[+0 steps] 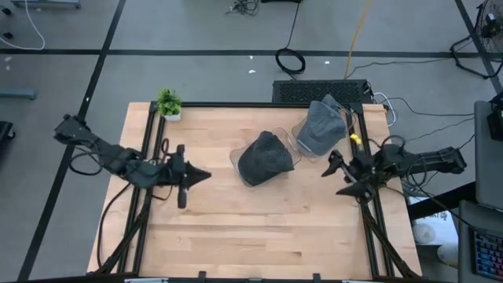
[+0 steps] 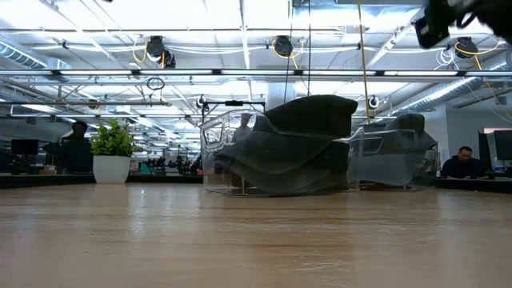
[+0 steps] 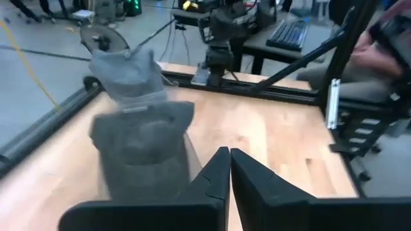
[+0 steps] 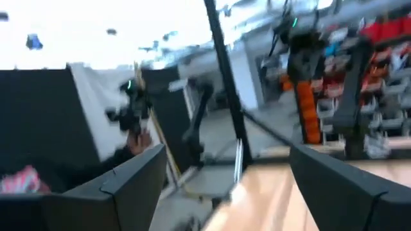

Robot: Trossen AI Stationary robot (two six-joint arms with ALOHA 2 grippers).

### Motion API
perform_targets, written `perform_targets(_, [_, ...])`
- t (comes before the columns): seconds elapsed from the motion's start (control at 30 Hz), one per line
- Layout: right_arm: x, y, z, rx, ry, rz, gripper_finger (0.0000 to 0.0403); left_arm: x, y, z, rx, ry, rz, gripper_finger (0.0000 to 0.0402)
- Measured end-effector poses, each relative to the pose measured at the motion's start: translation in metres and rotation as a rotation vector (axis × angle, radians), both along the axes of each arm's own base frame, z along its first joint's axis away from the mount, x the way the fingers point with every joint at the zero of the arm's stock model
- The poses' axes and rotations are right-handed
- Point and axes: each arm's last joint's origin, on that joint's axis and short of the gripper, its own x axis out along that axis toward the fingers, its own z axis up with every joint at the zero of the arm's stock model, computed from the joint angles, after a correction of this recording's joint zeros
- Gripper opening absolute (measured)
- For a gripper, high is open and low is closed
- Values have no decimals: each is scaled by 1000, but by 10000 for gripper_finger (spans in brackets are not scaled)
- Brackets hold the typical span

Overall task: Pick & Place hat
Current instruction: Return to Home Position

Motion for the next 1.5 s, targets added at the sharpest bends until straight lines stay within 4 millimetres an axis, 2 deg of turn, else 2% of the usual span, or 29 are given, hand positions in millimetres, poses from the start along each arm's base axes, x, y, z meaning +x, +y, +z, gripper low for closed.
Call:
perform_targets(0.1, [0,0,-19,-72,-12,-11,318,-9,-4,-22,-35,-42,-35,11])
perform_targets(0.2, [-3,-3,-28,-86,-81,-113,318,-15,-7,-51,-11,-107,-83,4])
perform_targets(0.3, [-7,-5,-30,-69,-125,-194,318,-22,-6,-82,33,-165,-151,5])
perform_targets(0.4, [-10,-6,-33,-125,-119,-221,318,-32,-1,-110,37,-213,-174,20])
perform_targets(0.57, [-14,-11,-40,-203,-70,-411,318,-49,11,-148,11,-287,-162,44])
perform_targets(0.67, [-15,-14,-45,-257,-34,-482,318,-60,17,-164,3,-345,-167,51])
perform_targets(0.83, [-14,-16,-47,-299,-23,-581,318,-62,19,-163,50,-334,-85,51])
perform_targets(0.93, [-12,-16,-56,-333,-28,-598,318,-62,20,-163,91,-327,-48,51])
perform_targets(1.03, [-14,-16,-49,-298,-110,-617,318,-62,20,-163,109,-326,-34,51])
perform_targets(1.13, [-11,-17,-55,-312,-41,-648,318,-62,20,-163,126,-322,-35,51])
perform_targets(1.4, [-12,-18,-53,-352,-63,-666,318,-62,21,-164,132,-317,-19,51])
perform_targets(1.5, [-10,-17,-60,-388,-2,-653,318,-62,21,-165,134,-307,-20,51])
